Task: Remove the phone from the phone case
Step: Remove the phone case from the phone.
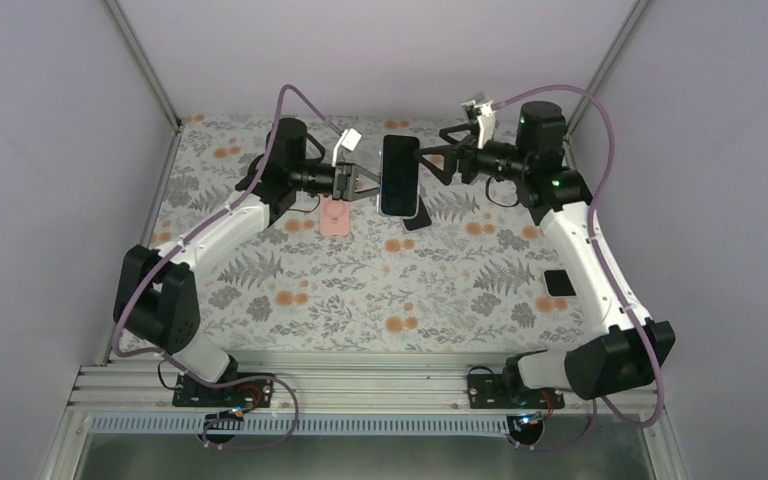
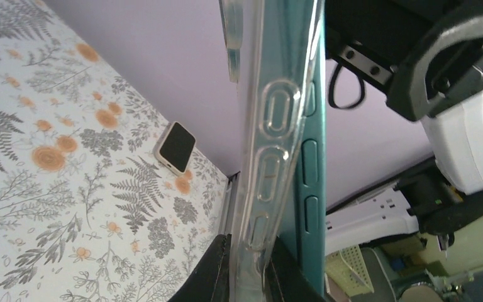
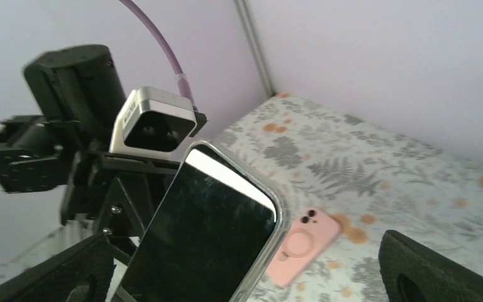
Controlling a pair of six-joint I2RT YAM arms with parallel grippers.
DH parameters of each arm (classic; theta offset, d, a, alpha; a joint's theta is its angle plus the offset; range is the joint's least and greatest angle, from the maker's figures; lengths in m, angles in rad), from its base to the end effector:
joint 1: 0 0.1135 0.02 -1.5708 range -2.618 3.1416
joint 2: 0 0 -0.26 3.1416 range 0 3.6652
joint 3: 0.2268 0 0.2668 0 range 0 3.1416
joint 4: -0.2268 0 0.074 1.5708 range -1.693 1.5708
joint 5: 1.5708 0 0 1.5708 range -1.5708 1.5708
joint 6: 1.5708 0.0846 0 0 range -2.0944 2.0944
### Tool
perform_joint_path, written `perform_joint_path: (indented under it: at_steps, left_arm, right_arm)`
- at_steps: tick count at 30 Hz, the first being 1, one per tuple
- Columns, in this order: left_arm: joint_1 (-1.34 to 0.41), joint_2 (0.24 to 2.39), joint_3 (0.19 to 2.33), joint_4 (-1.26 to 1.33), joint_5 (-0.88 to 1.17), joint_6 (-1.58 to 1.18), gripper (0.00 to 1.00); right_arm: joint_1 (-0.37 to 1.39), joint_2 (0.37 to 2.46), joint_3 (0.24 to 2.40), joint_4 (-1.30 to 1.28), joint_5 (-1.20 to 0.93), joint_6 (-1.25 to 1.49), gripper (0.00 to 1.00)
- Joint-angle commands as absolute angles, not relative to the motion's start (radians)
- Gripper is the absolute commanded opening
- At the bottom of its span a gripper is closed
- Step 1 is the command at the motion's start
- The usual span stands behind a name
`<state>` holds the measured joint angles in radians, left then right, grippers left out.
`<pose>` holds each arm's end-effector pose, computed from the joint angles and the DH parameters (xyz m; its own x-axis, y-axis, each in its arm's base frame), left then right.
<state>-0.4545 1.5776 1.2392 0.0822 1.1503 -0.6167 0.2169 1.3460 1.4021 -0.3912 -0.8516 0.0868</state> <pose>0.3182 -0.2414 0.3163 -0.7483 0.1029 -0.6554 0.6618 0.0473 -0.7482 0.3191 0.1355 0.3988 -0.3924 -0.0280 -0.9194 -0.8046 0.4947 0.3284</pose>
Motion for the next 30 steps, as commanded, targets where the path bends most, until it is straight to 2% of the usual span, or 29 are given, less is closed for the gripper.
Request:
perform_joint_path:
  at_steps: [1,13,14,30]
  left_arm:
    - [-0.438,1.595,1.242,0.158,1.13,-0.695,0.02]
    - [-0.407,1.649,1.255,0.184,1.108,-0.834,0.02]
    - [-0.404,1.651,1.252,0.186,1.107,-0.842,0.02]
    - [-0.371,1.652,1.202,0.282,1.11,-0.971,0.02]
  right_arm:
    - [0.278,1.3,1.388,-0.417,-0.564,-0.057,0.96]
    - [0.545,1.257,1.295,-0.391,-0.187,-0.258,0.91]
    - [0.573,1.256,1.286,-0.39,-0.164,-0.273,0.88]
    - [0.747,1.297,1.221,-0.334,0.029,-0.382,0.79]
